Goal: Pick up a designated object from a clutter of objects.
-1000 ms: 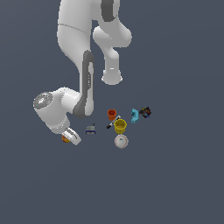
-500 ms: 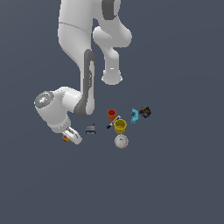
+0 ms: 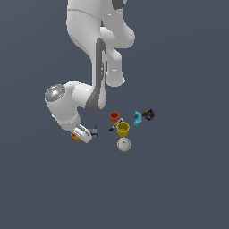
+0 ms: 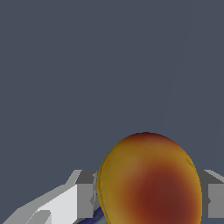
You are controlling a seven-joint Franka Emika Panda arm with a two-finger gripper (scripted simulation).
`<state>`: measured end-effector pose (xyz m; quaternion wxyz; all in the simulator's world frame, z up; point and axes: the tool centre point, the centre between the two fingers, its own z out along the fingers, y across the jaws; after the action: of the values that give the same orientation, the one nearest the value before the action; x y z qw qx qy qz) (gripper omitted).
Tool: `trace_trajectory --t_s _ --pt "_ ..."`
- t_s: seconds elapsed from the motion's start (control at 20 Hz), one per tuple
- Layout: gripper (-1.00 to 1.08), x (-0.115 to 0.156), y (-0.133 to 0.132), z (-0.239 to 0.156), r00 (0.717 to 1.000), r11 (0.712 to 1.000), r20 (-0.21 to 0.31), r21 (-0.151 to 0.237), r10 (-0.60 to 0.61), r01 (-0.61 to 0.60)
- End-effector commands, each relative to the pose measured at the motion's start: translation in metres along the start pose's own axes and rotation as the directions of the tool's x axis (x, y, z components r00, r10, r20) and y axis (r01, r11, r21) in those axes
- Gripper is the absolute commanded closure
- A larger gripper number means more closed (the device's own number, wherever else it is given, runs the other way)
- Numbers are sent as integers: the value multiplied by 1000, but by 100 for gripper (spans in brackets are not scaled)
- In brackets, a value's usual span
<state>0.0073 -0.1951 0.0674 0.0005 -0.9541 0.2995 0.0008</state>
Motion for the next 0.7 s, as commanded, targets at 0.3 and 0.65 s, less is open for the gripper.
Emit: trace_trajectory --t_s 0.3,0.65 --pt "108 -56 -49 -51 1000 1000 -2 1 -1 1" --pt "108 -111 -98 -102 1000 1000 -3 -1 -1 1"
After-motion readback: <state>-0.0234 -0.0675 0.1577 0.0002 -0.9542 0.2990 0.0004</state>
